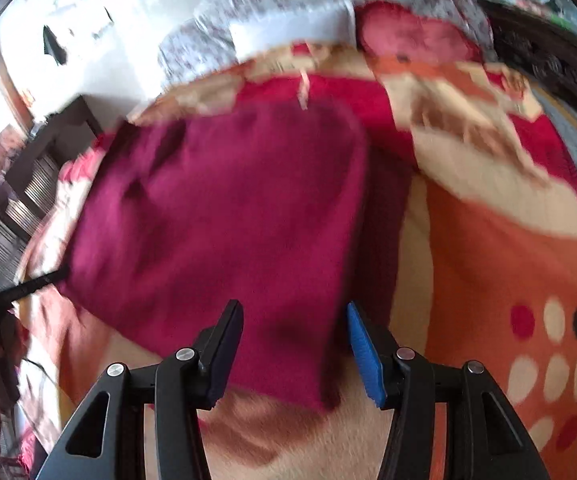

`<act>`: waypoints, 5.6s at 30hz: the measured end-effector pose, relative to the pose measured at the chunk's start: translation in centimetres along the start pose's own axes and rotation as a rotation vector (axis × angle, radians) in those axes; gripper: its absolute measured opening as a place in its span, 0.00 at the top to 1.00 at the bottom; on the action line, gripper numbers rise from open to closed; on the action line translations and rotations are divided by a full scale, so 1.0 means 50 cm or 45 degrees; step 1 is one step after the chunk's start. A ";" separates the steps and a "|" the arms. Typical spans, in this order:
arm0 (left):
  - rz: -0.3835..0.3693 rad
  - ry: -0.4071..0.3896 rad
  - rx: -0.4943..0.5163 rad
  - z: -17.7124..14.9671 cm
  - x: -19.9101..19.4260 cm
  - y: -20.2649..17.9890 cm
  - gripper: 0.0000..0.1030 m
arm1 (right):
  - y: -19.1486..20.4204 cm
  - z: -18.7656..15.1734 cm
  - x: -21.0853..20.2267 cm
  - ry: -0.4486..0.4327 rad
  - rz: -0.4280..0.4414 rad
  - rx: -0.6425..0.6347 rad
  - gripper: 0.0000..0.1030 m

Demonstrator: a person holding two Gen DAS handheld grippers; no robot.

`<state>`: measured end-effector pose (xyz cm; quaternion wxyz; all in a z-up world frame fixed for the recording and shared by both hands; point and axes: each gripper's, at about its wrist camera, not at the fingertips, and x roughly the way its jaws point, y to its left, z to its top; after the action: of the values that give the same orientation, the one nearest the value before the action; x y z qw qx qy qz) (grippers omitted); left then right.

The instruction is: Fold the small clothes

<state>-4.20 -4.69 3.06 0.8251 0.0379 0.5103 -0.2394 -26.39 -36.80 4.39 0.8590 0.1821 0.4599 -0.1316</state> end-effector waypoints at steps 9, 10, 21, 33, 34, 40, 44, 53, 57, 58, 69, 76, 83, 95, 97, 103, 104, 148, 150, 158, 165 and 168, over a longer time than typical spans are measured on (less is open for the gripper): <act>-0.008 -0.008 -0.039 -0.030 -0.005 0.022 0.26 | -0.018 -0.010 -0.017 0.020 -0.043 0.065 0.50; -0.007 -0.010 -0.040 -0.032 -0.008 0.023 0.26 | -0.008 -0.003 -0.031 -0.003 -0.040 0.051 0.50; -0.038 0.002 -0.088 -0.040 -0.013 0.030 0.26 | 0.198 0.079 0.008 -0.051 0.120 -0.188 0.50; -0.039 0.009 -0.074 -0.037 0.006 0.029 0.26 | 0.340 0.098 0.147 0.083 0.112 -0.418 0.48; -0.038 0.008 -0.072 -0.037 0.007 0.029 0.26 | 0.347 0.111 0.141 0.075 0.150 -0.414 0.49; -0.042 -0.002 -0.079 -0.039 0.009 0.027 0.26 | 0.415 0.212 0.139 -0.039 0.185 -0.450 0.50; -0.050 -0.009 -0.086 -0.043 0.010 0.030 0.26 | 0.465 0.280 0.171 -0.097 0.158 -0.470 0.65; -0.097 -0.030 -0.101 -0.048 0.012 0.043 0.24 | 0.514 0.372 0.297 -0.024 0.128 -0.409 0.64; -0.111 -0.035 -0.088 -0.049 0.009 0.045 0.23 | 0.517 0.380 0.299 0.006 0.132 -0.393 0.59; -0.111 -0.037 -0.081 -0.050 0.008 0.045 0.23 | 0.515 0.382 0.293 0.020 0.141 -0.372 0.56; -0.123 -0.085 -0.078 -0.069 0.003 0.044 0.23 | 0.630 0.306 0.336 0.140 -0.114 -0.546 0.12; -0.159 -0.123 -0.035 -0.076 -0.023 0.051 0.23 | 0.618 0.275 0.319 0.056 -0.191 -0.740 0.61; -0.275 -0.159 -0.020 -0.037 -0.023 0.042 0.23 | 0.510 0.325 0.239 0.084 0.205 -0.475 0.84; -0.409 -0.061 -0.001 0.005 -0.009 -0.023 0.73 | 0.476 0.324 0.195 0.035 0.336 -0.396 0.85; -0.417 -0.093 0.039 0.010 -0.039 -0.047 0.78 | 0.462 0.328 0.168 0.007 0.343 -0.396 0.85; -0.520 -0.183 0.149 0.036 -0.132 -0.151 0.80 | 0.389 0.355 0.065 -0.092 0.347 -0.370 0.86; -0.539 -0.191 0.170 0.042 -0.142 -0.175 0.80 | 0.371 0.360 0.045 -0.110 0.342 -0.367 0.86; -0.232 -0.058 0.582 -0.086 -0.040 -0.414 0.36 | -0.072 0.046 -0.032 -0.021 0.182 0.110 0.83; -0.231 -0.100 0.575 -0.078 -0.060 -0.412 0.36 | -0.083 0.056 -0.062 -0.061 0.240 0.144 0.77; -0.237 -0.132 0.543 -0.044 -0.052 -0.441 0.36 | -0.117 0.168 -0.042 -0.155 0.176 0.294 0.56; -0.207 -0.121 0.584 -0.056 -0.026 -0.471 0.35 | -0.130 0.212 0.029 -0.189 0.182 0.311 0.88; -0.203 -0.125 0.589 -0.055 -0.017 -0.481 0.31 | -0.128 0.215 0.057 -0.172 0.070 0.245 0.88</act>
<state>-17.19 -24.79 6.85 0.7968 0.1736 0.4025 -0.4158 -19.40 -47.38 6.26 0.8700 0.2669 0.3810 -0.1633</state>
